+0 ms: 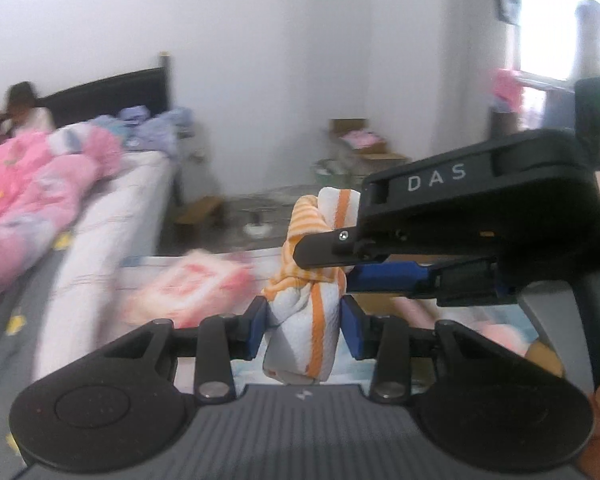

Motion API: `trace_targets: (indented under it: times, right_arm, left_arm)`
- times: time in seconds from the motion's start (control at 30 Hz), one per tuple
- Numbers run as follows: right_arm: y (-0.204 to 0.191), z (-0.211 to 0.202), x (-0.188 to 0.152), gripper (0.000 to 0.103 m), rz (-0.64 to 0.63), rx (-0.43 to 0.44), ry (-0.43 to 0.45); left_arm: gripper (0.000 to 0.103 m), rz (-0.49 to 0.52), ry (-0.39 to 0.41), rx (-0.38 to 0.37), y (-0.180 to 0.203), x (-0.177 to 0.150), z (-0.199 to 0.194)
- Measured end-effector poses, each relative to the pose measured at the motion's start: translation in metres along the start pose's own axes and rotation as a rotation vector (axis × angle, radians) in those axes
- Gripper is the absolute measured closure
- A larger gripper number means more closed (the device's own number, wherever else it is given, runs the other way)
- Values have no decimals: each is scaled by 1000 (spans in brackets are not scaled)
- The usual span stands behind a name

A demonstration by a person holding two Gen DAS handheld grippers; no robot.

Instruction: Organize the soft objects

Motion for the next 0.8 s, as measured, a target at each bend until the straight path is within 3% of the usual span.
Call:
trace_targets:
  times: [0.13,0.33,0.6,0.8]
  right_arm:
    - [40,-61,15,68,0,-58,30]
    - [107,-132,11,68,34,-133,5]
    - [161,-158,-30,69,-7,-193,-152]
    - [178,-120,-60,70,-48,-224,-365]
  left_arm:
    - [63,32,-22,-114,63,-1,-2]
    - [62,72,-130,-273,138,-28,1]
    - [57,86,-327,-447,157,-75,11]
    - [52,56,-346,-437,133,-89,1]
Point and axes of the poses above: each gripper's, at about its wrist camera, not at the fingertips, and z roughly the way its jaws point, y to its right, x to its top, the point moved 6 cm from there along z, roughly the way its jaws point, and after that the axes turned 1 degree about x, right-handed, at the moved point
